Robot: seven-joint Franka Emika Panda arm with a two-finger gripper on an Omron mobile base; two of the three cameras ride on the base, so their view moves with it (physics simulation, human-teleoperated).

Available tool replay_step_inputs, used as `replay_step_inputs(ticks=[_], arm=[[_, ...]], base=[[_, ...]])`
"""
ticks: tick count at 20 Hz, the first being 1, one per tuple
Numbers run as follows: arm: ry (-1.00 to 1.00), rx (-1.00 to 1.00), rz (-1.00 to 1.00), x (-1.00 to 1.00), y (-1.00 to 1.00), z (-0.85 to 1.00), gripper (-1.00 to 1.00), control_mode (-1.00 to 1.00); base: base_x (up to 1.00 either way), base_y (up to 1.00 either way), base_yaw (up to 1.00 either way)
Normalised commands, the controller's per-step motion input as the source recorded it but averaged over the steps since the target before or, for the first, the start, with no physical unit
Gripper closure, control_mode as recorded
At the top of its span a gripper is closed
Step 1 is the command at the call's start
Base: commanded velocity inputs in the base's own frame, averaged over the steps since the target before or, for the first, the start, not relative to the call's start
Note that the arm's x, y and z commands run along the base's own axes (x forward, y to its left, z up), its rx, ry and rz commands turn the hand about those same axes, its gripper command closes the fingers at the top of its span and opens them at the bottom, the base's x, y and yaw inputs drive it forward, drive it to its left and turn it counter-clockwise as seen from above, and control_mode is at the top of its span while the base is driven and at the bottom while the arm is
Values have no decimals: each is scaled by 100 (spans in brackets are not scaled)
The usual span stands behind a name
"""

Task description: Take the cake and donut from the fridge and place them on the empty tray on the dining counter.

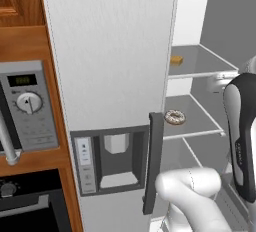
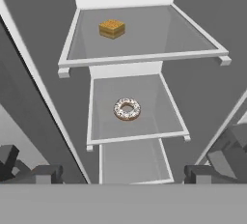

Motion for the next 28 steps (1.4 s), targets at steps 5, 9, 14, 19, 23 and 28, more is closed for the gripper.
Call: replay_step_inputs(ticks=[5,9,14,19,23,28], arm=[[0,0,0,0,0,0,-100,100],[0,0,0,0,0,0,-100,100],[2,1,0,75,-18,0,-100,-100],[0,0,0,96,-3,0,-100,-100],[0,0,1,90,-5,0,-100,-100],[0,0,3,83,-13,0,-100,-100]], base=[[71,-1,-27],[68,-31,-3],[15,-7,0],[0,0,0],[0,0,0],[0,0,0]])
